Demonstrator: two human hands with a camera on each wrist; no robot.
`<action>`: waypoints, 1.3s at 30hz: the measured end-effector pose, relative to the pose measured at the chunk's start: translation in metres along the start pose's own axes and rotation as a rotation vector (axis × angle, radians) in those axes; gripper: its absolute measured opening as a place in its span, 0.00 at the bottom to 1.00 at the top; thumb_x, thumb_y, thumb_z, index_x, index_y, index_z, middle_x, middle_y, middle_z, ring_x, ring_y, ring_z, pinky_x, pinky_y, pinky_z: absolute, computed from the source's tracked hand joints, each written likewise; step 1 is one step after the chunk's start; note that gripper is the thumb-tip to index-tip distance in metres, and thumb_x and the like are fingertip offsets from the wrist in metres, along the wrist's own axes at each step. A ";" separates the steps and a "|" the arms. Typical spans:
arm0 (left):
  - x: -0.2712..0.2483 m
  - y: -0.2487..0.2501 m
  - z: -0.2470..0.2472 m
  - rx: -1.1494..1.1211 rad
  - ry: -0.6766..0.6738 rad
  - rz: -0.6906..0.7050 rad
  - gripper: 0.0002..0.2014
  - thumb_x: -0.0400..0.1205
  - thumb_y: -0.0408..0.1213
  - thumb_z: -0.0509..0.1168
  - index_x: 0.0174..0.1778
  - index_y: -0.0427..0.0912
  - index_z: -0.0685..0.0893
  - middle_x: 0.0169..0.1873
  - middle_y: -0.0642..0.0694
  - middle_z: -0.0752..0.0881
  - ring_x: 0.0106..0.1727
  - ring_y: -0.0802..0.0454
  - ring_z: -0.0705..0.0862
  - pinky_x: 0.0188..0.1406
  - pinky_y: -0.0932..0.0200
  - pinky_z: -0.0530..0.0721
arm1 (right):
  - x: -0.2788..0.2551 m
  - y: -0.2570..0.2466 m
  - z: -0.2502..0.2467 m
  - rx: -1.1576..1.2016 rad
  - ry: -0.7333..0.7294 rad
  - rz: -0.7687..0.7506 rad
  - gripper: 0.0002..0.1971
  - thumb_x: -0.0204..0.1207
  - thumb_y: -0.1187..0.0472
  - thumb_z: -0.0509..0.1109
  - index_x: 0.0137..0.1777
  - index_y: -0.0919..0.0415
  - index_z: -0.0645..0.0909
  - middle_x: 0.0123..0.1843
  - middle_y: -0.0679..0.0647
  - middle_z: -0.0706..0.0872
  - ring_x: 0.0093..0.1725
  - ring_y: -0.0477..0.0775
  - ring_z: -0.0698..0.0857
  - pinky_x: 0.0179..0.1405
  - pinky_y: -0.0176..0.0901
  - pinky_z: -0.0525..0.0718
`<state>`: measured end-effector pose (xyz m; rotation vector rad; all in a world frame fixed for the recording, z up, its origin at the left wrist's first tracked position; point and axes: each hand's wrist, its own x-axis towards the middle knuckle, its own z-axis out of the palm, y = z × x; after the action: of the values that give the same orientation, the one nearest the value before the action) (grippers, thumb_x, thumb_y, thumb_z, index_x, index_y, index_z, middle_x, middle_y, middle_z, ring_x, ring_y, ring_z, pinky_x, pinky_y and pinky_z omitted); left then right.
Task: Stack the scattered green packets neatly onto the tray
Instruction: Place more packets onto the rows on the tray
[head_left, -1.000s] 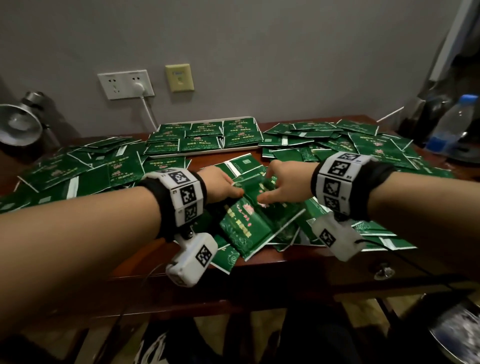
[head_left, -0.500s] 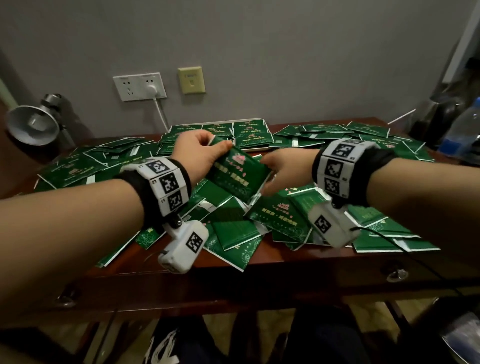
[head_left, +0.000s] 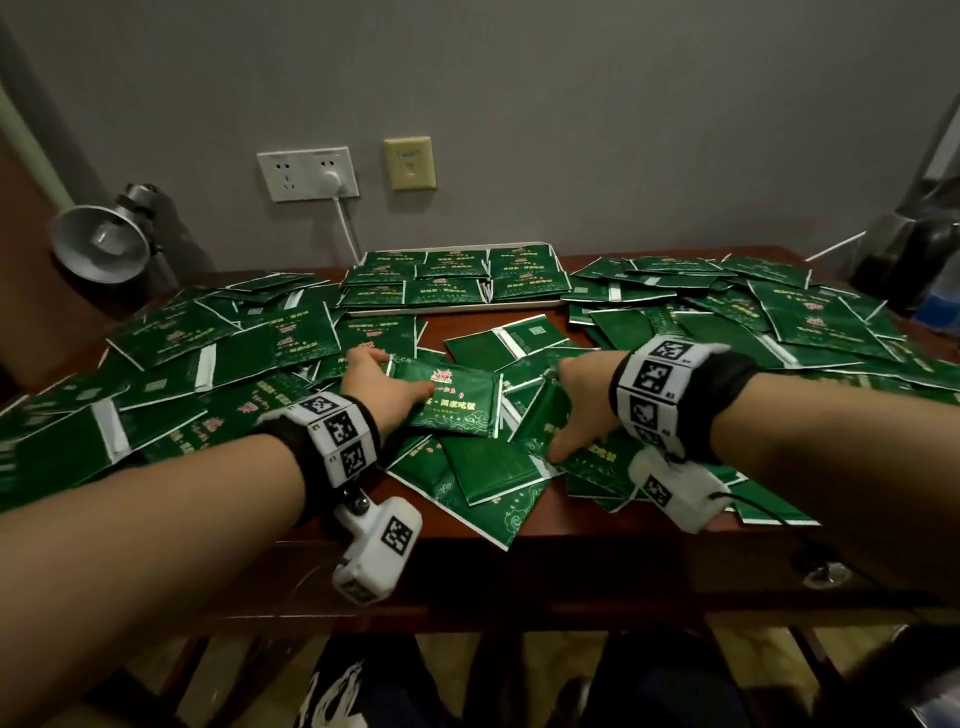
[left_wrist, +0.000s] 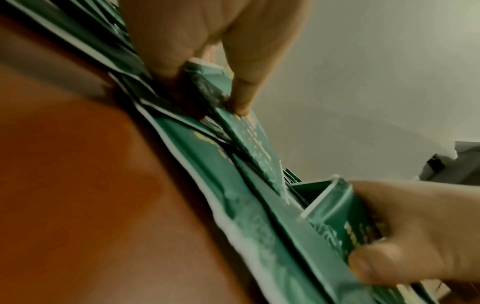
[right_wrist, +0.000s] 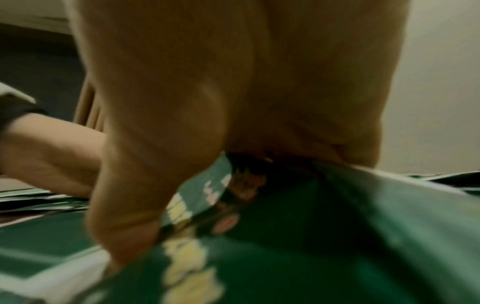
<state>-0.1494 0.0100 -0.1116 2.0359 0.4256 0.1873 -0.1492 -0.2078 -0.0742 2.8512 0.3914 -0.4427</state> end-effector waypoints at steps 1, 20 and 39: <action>0.001 0.000 0.000 -0.010 -0.019 -0.016 0.35 0.73 0.35 0.79 0.70 0.45 0.66 0.61 0.43 0.78 0.57 0.44 0.83 0.60 0.49 0.84 | 0.000 -0.004 -0.002 0.001 0.036 -0.018 0.34 0.62 0.33 0.77 0.58 0.60 0.81 0.50 0.54 0.88 0.50 0.55 0.88 0.44 0.46 0.88; -0.005 0.020 0.003 1.015 -0.518 0.469 0.50 0.69 0.63 0.74 0.82 0.45 0.62 0.73 0.41 0.69 0.74 0.43 0.67 0.73 0.49 0.70 | 0.009 -0.014 -0.020 0.147 0.018 0.028 0.60 0.57 0.33 0.80 0.79 0.64 0.53 0.66 0.57 0.80 0.62 0.59 0.82 0.61 0.54 0.84; 0.049 0.058 -0.026 1.063 -0.350 0.575 0.42 0.67 0.61 0.74 0.74 0.48 0.68 0.61 0.46 0.74 0.61 0.45 0.78 0.61 0.42 0.81 | 0.041 0.000 -0.052 0.216 0.326 -0.072 0.37 0.61 0.54 0.82 0.64 0.56 0.63 0.57 0.54 0.72 0.55 0.55 0.75 0.54 0.47 0.81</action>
<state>-0.0992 0.0249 -0.0509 3.1235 -0.4034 -0.0869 -0.0985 -0.1849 -0.0395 3.1346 0.5350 -0.0283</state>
